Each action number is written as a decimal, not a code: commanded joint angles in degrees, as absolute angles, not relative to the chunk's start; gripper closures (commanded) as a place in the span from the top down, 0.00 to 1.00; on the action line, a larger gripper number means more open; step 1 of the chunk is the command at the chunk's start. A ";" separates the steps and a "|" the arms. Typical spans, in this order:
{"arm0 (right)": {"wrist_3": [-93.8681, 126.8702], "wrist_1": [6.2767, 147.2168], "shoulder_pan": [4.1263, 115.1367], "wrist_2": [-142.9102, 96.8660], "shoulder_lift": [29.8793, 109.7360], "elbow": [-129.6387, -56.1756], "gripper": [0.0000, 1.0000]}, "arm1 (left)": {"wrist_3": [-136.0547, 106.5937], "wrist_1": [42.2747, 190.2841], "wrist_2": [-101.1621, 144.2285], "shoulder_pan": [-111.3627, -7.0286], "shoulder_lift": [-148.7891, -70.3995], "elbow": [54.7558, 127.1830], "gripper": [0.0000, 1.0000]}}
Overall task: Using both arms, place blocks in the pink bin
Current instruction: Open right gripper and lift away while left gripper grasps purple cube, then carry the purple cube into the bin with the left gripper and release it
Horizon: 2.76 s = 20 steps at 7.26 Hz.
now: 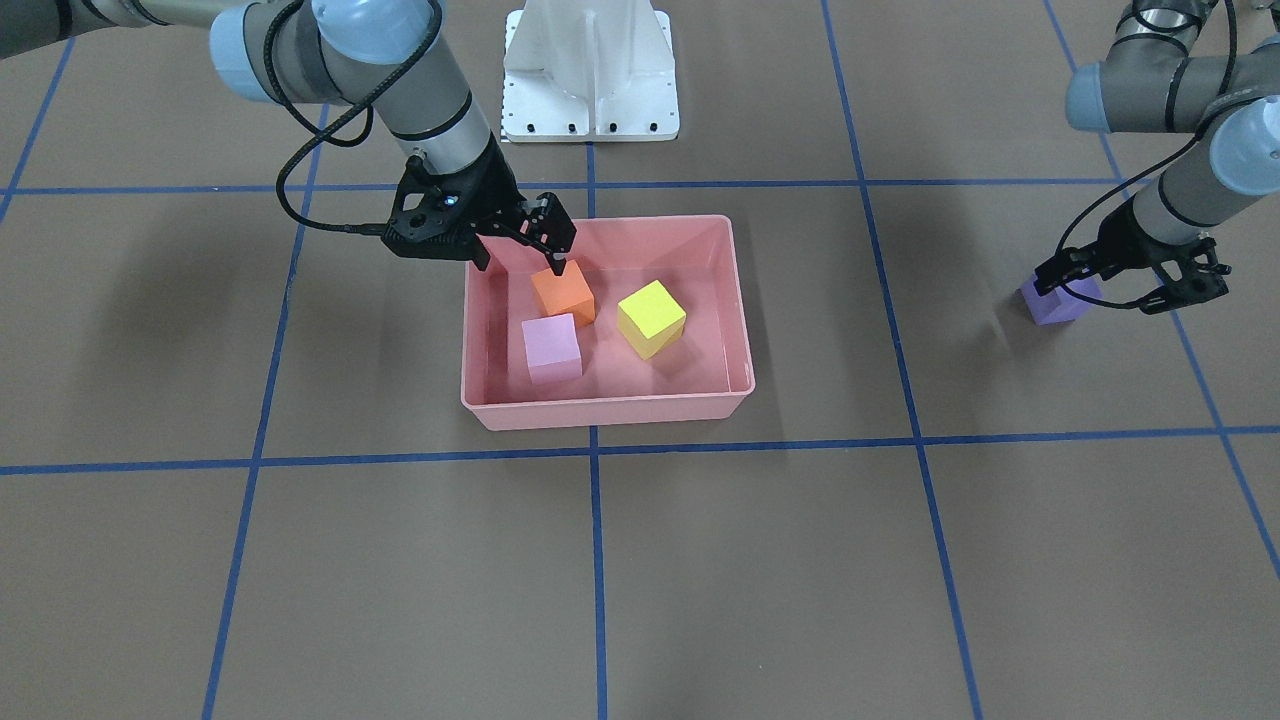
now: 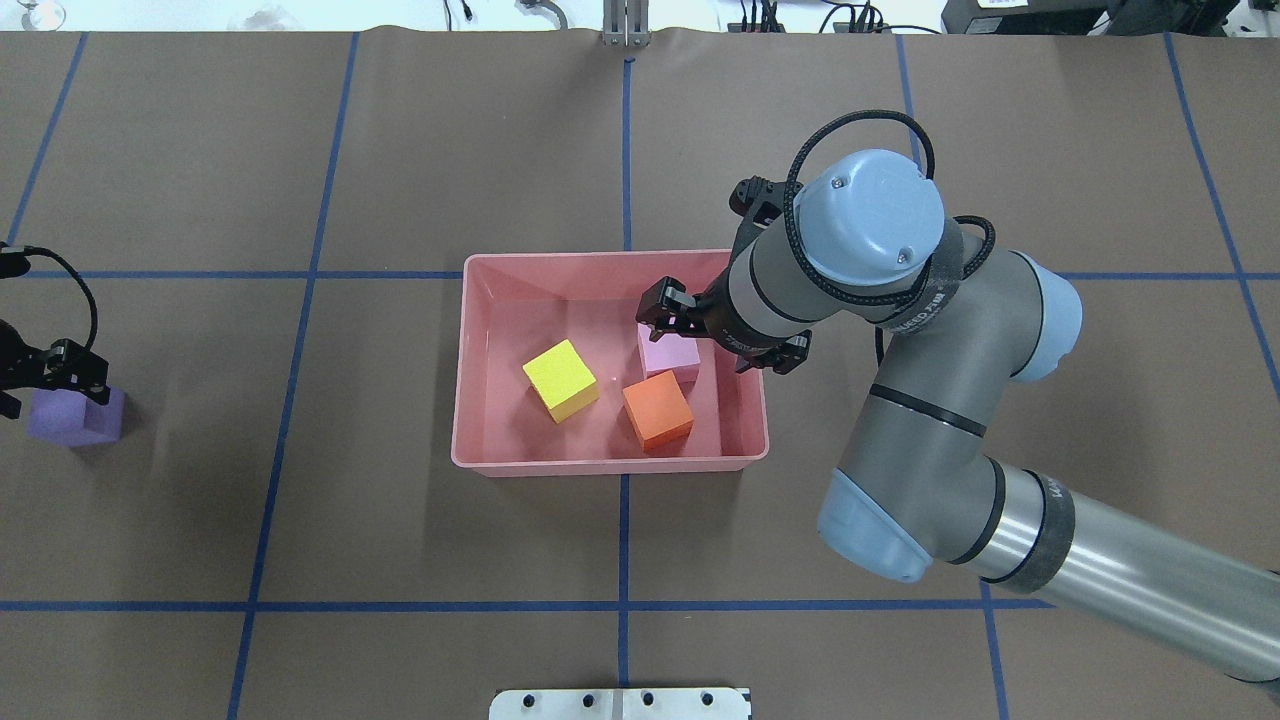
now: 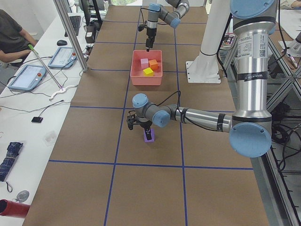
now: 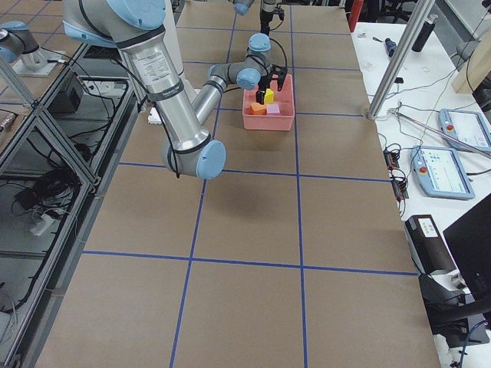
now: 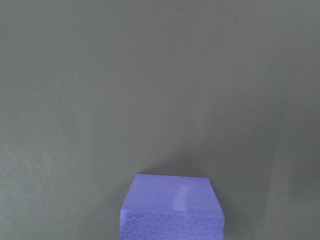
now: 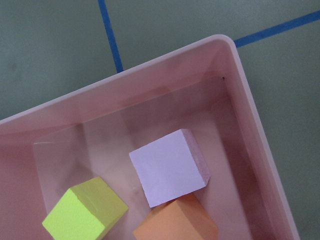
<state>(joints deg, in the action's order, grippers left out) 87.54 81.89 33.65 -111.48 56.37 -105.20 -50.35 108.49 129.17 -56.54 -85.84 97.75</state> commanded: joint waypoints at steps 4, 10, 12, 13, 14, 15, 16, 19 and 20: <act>87.54 82.00 38.39 -116.44 59.06 -109.07 0.99 | -53.50 108.63 129.37 -56.43 -87.09 97.11 0.00; 69.23 81.39 57.62 -130.93 78.01 -114.08 0.99 | -88.79 107.84 142.46 -56.34 -109.73 104.58 0.00; 63.37 81.39 60.55 -133.07 80.85 -113.73 0.99 | -100.84 107.84 141.25 -47.87 -117.74 104.24 0.00; 63.20 81.39 60.64 -133.07 80.86 -113.03 0.99 | -102.46 107.84 135.85 -43.20 -120.04 103.46 0.00; 63.19 81.39 60.56 -132.98 80.77 -112.77 0.99 | -102.48 106.80 131.79 -39.50 -122.32 101.27 0.00; 63.19 81.39 60.56 -133.07 80.86 -112.76 0.99 | -102.48 104.87 130.97 -37.90 -124.17 98.99 0.00; 63.19 81.39 60.56 -132.98 80.86 -112.68 0.99 | -102.13 104.85 130.44 -37.71 -123.84 98.79 0.16; 63.19 81.39 60.56 -132.98 80.86 -112.68 0.99 | -101.69 104.85 130.17 -37.62 -123.22 98.79 0.83; 63.11 81.39 60.64 -133.07 80.77 -112.68 0.99 | -101.69 104.85 130.17 -37.88 -123.22 99.31 1.00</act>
